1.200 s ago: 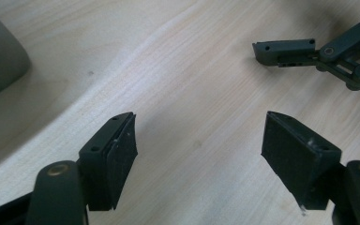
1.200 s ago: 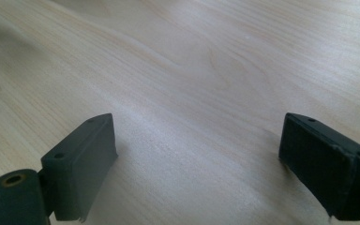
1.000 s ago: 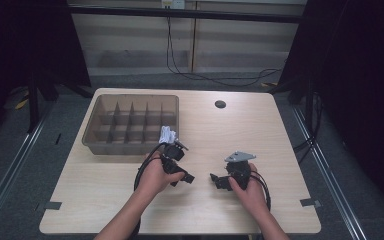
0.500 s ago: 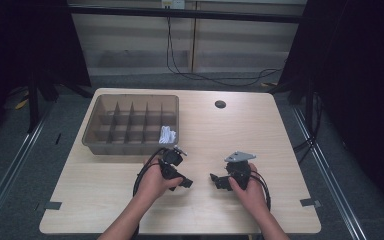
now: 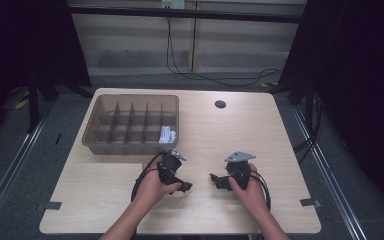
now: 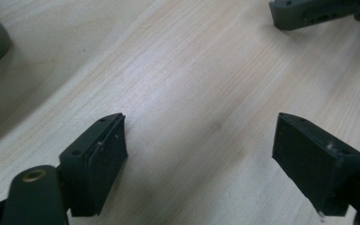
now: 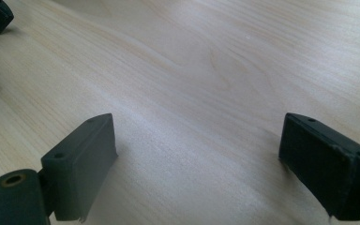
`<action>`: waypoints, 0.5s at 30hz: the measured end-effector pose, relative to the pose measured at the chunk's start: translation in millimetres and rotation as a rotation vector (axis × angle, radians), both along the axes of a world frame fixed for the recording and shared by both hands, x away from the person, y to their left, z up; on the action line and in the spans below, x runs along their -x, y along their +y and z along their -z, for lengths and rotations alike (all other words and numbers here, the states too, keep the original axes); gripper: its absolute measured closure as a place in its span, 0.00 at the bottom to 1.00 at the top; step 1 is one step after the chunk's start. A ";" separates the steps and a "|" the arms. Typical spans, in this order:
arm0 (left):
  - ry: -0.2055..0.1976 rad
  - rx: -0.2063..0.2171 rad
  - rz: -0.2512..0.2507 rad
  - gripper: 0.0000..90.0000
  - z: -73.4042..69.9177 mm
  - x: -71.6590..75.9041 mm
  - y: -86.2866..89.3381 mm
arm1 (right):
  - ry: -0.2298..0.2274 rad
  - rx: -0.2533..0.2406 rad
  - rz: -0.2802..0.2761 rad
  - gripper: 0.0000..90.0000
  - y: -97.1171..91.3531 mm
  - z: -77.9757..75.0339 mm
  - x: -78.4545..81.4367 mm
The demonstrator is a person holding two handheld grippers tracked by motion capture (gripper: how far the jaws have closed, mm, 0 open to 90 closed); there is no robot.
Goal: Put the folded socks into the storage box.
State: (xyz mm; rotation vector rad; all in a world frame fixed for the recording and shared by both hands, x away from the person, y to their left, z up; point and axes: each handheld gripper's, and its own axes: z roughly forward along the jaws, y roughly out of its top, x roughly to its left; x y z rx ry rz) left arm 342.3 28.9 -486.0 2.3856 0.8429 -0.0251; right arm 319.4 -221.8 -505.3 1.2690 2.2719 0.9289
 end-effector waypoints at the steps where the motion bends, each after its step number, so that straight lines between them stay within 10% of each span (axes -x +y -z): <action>1: -0.007 -0.001 0.002 0.19 0.3 0.5 0.0 | 0.000 0.000 0.000 0.12 0.0 0.0 0.0; 15: -0.064 -0.005 0.037 0.17 3.6 6.7 1.2 | 0.001 -0.001 0.000 0.12 0.1 -0.1 0.1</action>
